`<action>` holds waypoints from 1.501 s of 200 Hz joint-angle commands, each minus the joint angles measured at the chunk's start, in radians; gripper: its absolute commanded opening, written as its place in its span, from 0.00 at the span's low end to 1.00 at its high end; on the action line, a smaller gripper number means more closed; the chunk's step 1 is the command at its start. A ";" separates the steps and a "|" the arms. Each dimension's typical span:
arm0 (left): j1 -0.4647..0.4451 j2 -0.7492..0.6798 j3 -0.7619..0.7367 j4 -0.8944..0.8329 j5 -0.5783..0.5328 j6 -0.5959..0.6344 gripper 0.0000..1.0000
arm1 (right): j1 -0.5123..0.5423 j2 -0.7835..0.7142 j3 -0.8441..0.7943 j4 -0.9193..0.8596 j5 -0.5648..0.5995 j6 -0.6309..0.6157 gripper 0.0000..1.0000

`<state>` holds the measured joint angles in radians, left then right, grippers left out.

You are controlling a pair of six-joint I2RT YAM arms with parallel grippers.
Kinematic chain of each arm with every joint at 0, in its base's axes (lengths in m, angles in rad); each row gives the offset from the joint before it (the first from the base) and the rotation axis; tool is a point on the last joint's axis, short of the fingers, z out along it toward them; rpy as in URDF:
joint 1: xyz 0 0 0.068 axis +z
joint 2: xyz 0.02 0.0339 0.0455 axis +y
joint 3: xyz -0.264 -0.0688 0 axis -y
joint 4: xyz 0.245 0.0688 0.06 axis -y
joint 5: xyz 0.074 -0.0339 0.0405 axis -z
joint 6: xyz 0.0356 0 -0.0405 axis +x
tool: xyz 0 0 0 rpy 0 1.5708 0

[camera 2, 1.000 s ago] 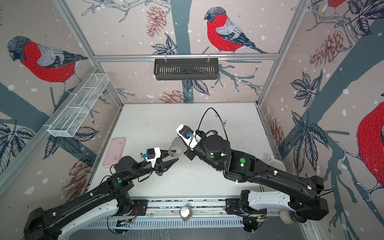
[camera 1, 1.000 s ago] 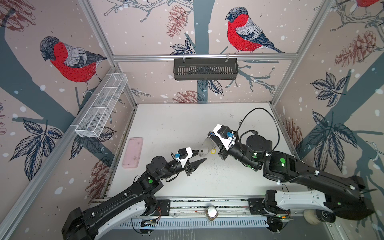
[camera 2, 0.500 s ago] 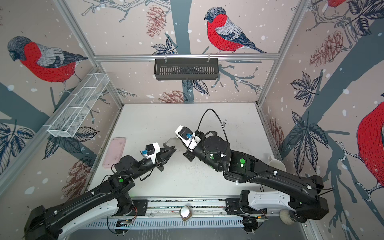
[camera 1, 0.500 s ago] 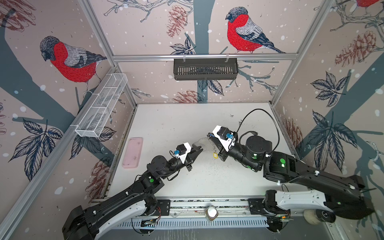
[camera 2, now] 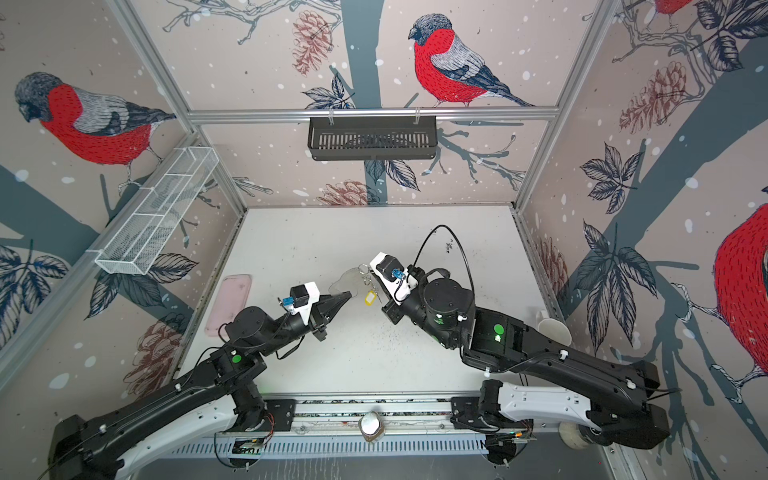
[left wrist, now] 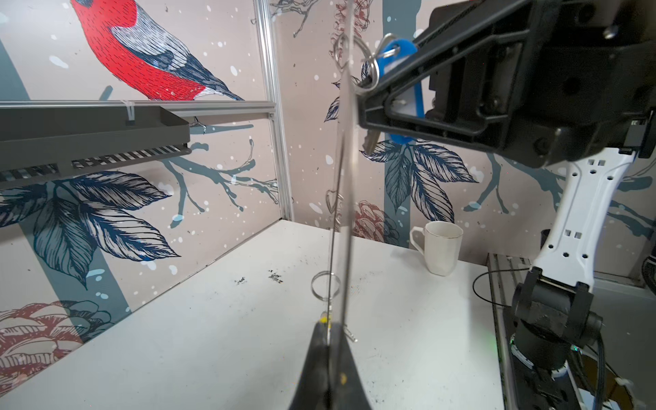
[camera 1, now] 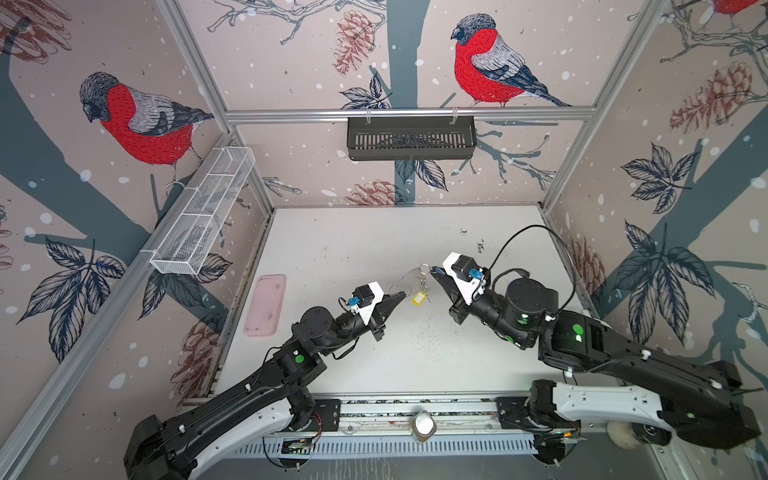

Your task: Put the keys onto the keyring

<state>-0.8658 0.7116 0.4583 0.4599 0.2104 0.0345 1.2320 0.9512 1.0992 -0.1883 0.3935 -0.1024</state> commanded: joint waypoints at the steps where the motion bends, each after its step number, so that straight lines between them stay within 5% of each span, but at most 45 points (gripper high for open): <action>1: 0.001 0.007 0.018 -0.022 0.004 0.004 0.00 | -0.023 -0.012 -0.007 0.003 0.047 0.034 0.00; 67: 0.001 0.015 0.036 -0.033 -0.017 0.022 0.00 | -0.170 -0.061 -0.077 -0.016 0.001 0.106 0.00; 184: 0.001 0.034 0.077 -0.066 -0.039 0.048 0.00 | -0.275 -0.064 -0.197 0.006 -0.078 0.171 0.00; 300: 0.001 0.282 0.369 -0.473 -0.145 -0.036 0.00 | -0.450 -0.026 -0.326 0.083 -0.224 0.214 0.17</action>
<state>-0.8658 0.9695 0.7837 0.0601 0.1020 0.0223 0.7982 0.9348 0.8017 -0.1623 0.2092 0.0818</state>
